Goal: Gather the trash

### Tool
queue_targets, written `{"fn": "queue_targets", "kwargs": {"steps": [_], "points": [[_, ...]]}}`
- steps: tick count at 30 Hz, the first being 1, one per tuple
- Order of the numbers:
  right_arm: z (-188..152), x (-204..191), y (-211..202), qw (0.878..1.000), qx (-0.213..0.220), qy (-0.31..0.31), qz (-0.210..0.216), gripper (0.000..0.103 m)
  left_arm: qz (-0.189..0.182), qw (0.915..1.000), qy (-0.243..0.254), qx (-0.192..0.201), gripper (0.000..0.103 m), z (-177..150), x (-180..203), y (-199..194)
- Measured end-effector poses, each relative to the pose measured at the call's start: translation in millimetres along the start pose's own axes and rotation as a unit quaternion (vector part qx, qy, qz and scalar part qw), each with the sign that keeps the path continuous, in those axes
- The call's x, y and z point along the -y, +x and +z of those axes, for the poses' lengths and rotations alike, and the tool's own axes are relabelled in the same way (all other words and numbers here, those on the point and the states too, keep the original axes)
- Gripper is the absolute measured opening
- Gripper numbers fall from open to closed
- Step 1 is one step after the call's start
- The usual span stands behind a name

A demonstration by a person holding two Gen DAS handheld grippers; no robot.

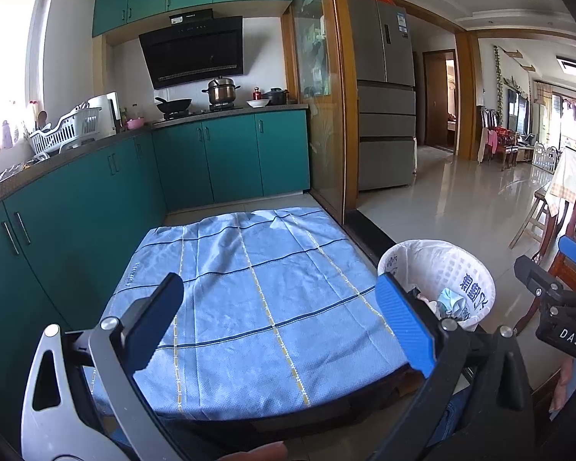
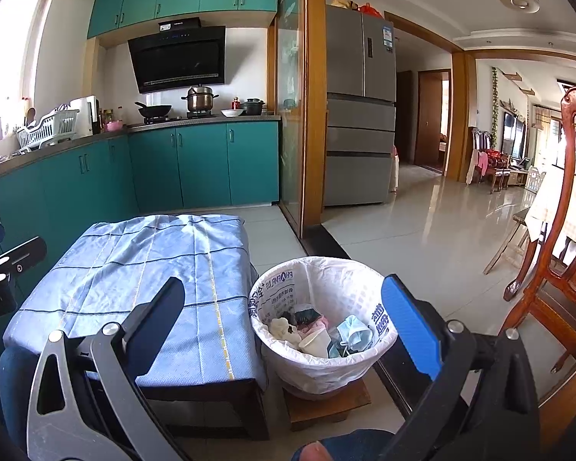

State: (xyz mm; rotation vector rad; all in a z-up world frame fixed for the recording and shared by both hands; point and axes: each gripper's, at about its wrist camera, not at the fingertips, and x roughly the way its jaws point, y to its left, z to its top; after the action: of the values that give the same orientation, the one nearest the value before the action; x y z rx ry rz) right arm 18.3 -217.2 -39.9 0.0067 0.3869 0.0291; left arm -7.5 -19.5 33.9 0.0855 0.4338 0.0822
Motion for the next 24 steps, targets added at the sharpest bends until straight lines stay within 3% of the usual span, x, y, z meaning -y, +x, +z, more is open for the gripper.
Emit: {"fn": "queue_targets", "kwargs": {"steps": [24], "points": [[3.8, 1.6, 1.8, 1.0, -0.006, -0.001, -0.007, 0.1, -0.003, 1.0, 0.002, -0.003, 0.1, -1.3, 0.9, 2.7]]}}
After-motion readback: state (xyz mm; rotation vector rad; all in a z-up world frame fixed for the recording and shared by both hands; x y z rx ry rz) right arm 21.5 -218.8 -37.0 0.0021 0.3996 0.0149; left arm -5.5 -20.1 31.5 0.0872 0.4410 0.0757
